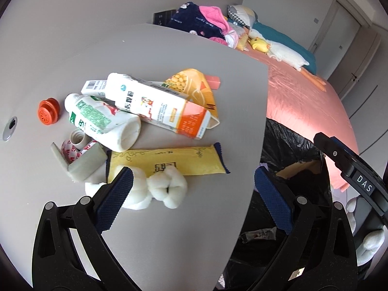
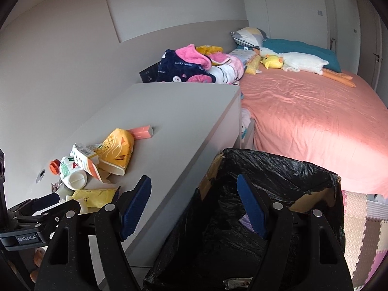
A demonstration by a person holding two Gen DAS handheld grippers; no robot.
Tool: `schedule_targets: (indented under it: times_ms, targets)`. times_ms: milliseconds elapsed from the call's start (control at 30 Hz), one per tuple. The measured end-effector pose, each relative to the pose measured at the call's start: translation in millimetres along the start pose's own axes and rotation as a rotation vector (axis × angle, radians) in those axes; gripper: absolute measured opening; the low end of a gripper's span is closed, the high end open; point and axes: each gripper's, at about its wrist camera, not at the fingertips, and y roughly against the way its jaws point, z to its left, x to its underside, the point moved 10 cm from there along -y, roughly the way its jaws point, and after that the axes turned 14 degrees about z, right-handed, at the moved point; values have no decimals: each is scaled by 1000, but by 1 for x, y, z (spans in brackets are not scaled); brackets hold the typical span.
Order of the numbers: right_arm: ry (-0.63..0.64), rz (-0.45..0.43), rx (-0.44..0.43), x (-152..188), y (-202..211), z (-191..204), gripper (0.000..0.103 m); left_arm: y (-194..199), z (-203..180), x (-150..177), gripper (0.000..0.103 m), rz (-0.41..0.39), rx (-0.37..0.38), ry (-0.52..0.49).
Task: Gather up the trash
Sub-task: 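Move both tools back over the remaining trash on the desk, then grasp the grey foam corner guard with the left tool while the right tool grasps the white medicine box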
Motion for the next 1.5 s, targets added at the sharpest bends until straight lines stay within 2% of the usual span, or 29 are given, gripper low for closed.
schedule_targets:
  times_ms: [600, 1067, 1500]
  targets:
    - [185, 37, -133, -5, -33, 88, 74, 5, 85, 8, 97, -2, -77, 116]
    - [330, 78, -153, -4, -59, 138, 74, -13, 130, 6, 97, 29, -113, 147]
    - [419, 102, -168, -16, -91, 173, 74, -28, 149, 1, 97, 52, -87, 145]
